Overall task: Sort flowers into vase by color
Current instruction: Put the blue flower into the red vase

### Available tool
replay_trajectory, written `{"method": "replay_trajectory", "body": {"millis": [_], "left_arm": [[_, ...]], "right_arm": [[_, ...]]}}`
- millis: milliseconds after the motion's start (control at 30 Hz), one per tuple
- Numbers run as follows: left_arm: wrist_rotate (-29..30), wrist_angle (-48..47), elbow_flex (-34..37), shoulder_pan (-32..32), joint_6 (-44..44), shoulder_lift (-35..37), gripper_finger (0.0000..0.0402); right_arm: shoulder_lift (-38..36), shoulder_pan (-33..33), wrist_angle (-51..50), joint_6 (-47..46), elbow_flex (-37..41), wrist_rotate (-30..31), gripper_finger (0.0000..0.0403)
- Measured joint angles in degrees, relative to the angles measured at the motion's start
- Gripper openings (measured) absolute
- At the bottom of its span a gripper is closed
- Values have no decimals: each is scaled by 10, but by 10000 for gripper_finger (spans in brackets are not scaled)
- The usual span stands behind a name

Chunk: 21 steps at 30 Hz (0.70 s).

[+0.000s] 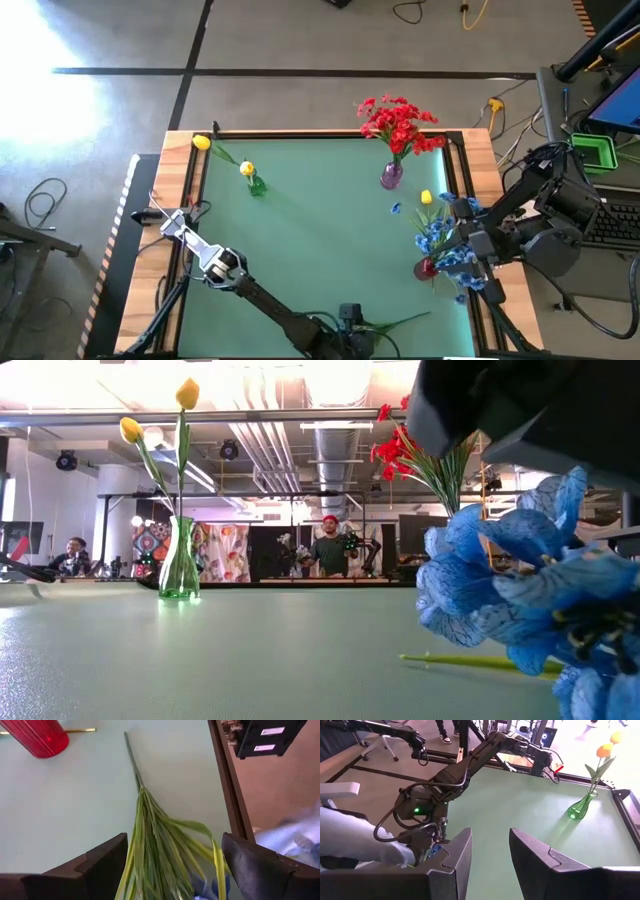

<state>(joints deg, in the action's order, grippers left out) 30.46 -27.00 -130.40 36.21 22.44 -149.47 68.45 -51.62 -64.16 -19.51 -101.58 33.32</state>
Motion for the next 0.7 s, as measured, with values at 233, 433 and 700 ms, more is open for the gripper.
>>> {"method": "replay_trajectory", "body": {"millis": [233,433,700], "left_arm": [[1,1,6,-1,2,0,308],[18,-10,8,-1,-8,0,274],[19,-38,8,-2,-9,1,122]], "right_arm": [[0,0,0,2,0,8,125],[0,0,0,8,0,16,125],[0,0,0,7,0,16,125]]}}
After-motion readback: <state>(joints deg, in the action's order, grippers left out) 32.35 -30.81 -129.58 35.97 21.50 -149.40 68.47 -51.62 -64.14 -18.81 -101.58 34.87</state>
